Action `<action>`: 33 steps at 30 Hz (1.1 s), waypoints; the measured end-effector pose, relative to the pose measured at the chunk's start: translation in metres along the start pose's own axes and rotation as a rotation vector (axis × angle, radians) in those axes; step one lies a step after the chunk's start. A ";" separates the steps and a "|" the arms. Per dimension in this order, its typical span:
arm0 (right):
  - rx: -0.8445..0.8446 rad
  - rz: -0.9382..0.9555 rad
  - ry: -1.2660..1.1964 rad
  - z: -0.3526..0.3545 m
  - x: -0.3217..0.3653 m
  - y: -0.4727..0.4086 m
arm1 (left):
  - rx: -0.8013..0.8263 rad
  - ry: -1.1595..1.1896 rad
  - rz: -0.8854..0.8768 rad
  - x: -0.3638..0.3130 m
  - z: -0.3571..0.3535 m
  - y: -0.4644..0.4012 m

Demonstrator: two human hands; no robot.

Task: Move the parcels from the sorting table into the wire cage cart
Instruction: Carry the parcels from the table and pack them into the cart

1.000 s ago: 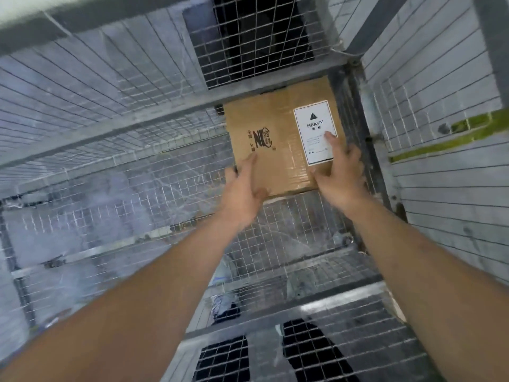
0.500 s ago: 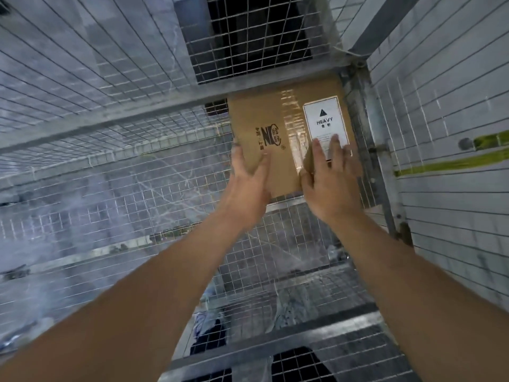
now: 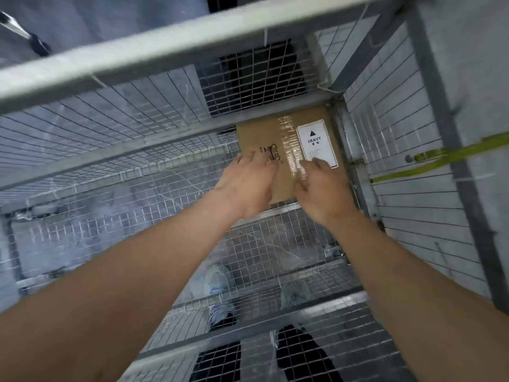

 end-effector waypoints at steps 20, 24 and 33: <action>-0.132 0.061 0.082 0.191 0.154 0.256 | -0.062 -0.106 -0.156 -0.037 0.249 0.222; -0.205 0.041 0.064 0.231 0.173 0.306 | -0.092 -0.148 -0.209 -0.060 0.298 0.261; -0.317 0.010 0.083 0.291 0.178 0.413 | -0.204 -0.191 -0.290 -0.126 0.381 0.332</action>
Point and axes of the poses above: each hand's wrist, its own y-axis away from the middle knuckle, its own z-axis out of the back of the hand, x = y × z, the point moved 7 cm from there along -y, towards the middle knuckle, and after that the axes turned 7 degrees about -y, right-handed, at the moved point
